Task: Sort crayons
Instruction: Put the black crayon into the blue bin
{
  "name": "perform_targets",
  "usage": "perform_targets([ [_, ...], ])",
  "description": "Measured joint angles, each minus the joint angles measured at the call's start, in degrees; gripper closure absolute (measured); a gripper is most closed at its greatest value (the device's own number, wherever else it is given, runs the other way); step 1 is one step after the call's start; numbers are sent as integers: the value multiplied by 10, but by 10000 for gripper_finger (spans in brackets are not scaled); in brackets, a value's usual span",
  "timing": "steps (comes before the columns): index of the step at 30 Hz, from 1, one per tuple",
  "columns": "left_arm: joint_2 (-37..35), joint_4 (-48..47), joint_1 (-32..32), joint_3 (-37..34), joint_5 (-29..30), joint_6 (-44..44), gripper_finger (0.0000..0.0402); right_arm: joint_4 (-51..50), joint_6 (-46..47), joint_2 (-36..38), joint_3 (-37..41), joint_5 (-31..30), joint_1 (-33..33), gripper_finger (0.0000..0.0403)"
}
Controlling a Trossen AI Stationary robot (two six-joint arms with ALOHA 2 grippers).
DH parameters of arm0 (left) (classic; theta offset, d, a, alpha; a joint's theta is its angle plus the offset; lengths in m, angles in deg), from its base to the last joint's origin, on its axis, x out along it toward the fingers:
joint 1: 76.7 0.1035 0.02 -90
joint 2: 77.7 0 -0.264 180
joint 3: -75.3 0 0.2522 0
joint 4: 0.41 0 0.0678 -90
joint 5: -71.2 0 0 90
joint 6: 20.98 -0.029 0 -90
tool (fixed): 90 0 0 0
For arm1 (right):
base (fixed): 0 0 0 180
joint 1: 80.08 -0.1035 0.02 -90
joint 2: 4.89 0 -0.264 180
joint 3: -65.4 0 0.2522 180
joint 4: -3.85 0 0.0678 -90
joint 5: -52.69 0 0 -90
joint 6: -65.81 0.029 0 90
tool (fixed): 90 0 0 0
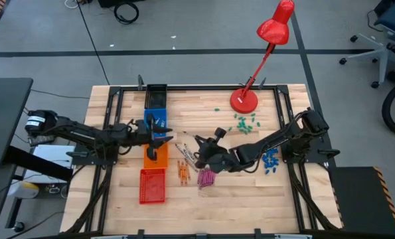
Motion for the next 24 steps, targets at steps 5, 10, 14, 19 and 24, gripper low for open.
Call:
perform_targets([
  [5,9,14,0,1,-14,0,244,96,-79,0,0,86,-1,367],
  [10,29,52,-13,1,-50,-17,244,147,-93,0,-1,131,6,367],
  [14,45,91,-29,1,-53,-47,244,185,-110,0,-1,157,12,367],
  [19,59,127,-35,3,-53,-59,244,198,-105,0,-1,215,21,366],
  [24,61,123,-40,19,-51,-56,244,211,-96,1,-1,234,27,366],
])
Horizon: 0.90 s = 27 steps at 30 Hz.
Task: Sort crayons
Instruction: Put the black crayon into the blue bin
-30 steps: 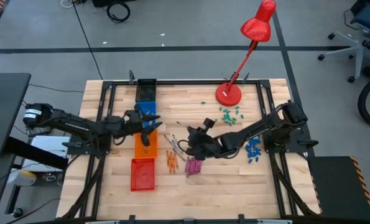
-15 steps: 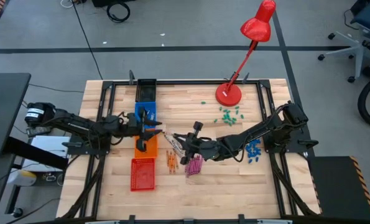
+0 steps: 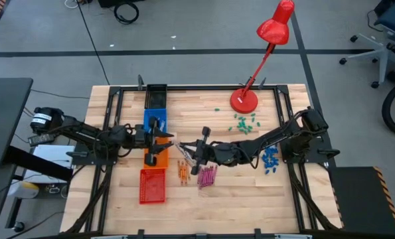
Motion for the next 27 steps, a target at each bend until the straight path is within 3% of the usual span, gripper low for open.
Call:
perform_targets([
  [20,0,-7,-11,11,-18,-2,250,17,16,0,0,21,7,366],
  [27,0,6,-11,11,-18,-1,251,17,46,-8,0,64,23,366],
])
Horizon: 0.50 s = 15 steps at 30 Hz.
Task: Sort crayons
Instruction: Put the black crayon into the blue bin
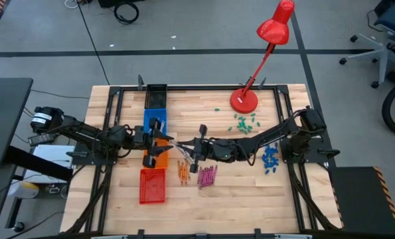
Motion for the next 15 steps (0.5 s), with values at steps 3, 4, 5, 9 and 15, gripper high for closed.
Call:
perform_targets([
  [3,0,0,0,0,0,0,251,2,9,0,0,15,6,366],
  [4,0,1,0,0,0,0,251,3,9,0,0,20,8,366],
  [5,0,1,0,0,0,0,251,6,9,0,0,28,10,366],
  [9,0,0,0,0,0,0,252,4,17,0,0,64,23,366],
  [15,0,-33,0,19,0,5,278,4,25,0,0,90,34,366],
])
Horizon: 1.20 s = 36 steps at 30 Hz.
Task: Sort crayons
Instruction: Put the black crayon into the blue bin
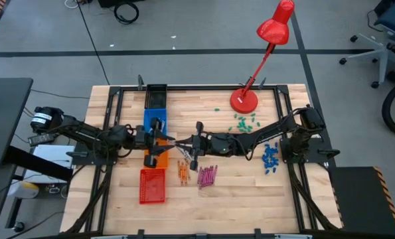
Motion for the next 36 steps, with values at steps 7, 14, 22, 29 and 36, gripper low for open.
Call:
perform_targets([
  [7,0,-19,6,4,1,-4,350,0,3,0,0,2,0,366],
  [14,0,-39,8,4,48,-6,373,-10,16,0,0,-25,0,343],
  [22,0,-59,8,4,66,-6,365,-60,30,0,0,-44,-1,275],
  [29,0,-88,15,4,100,6,367,-119,31,16,0,-91,-4,222],
  [36,0,-152,58,4,170,68,366,-227,57,44,0,-140,-4,204],
])
